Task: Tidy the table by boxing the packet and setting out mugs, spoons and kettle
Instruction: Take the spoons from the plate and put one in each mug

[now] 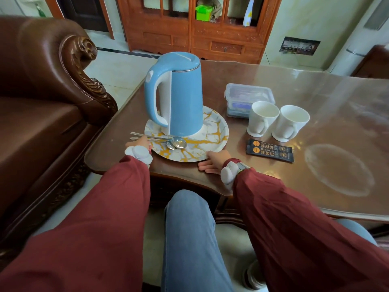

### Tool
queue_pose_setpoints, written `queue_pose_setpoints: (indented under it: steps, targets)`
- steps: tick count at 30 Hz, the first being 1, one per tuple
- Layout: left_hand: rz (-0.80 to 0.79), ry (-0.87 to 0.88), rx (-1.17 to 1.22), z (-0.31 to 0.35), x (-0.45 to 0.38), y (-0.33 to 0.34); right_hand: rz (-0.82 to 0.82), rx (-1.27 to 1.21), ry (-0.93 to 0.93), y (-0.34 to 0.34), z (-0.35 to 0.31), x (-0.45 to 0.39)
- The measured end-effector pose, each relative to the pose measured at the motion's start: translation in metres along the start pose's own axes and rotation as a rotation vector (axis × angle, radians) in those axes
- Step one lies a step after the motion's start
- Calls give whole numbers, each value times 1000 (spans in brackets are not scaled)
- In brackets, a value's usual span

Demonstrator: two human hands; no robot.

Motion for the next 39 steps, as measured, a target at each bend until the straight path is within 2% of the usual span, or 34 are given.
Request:
queue_pose_setpoints:
  steps: [10, 15, 30, 32, 35, 39]
  targets:
    - [128, 144, 156, 14, 22, -18, 65, -10, -65, -1, -3, 2]
    - [124, 247, 167, 28, 38, -18, 97, -12, -117, -3, -3, 4]
    - [-7, 365, 152, 35, 76, 46, 167, -123, -225, -34, -1, 35]
    - [-72, 353, 181, 30, 81, 69, 228, -130, -301, -50, -7, 46]
    - [-104, 353, 167, 27, 91, 100, 358, -13, -412, -78, -22, 64]
    - [-198, 359, 192, 28, 106, 148, 450, 17, -465, -117, -31, 85]
Point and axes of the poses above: each hand's wrist, its own x-axis away from the middle knuckle, its own y-axis out of the palm, z = x × y, the point moved 10 cm from there along -x, towards the middle knuckle, and after that the axes turned 11 degrees about -z, right-handed, at the moved point
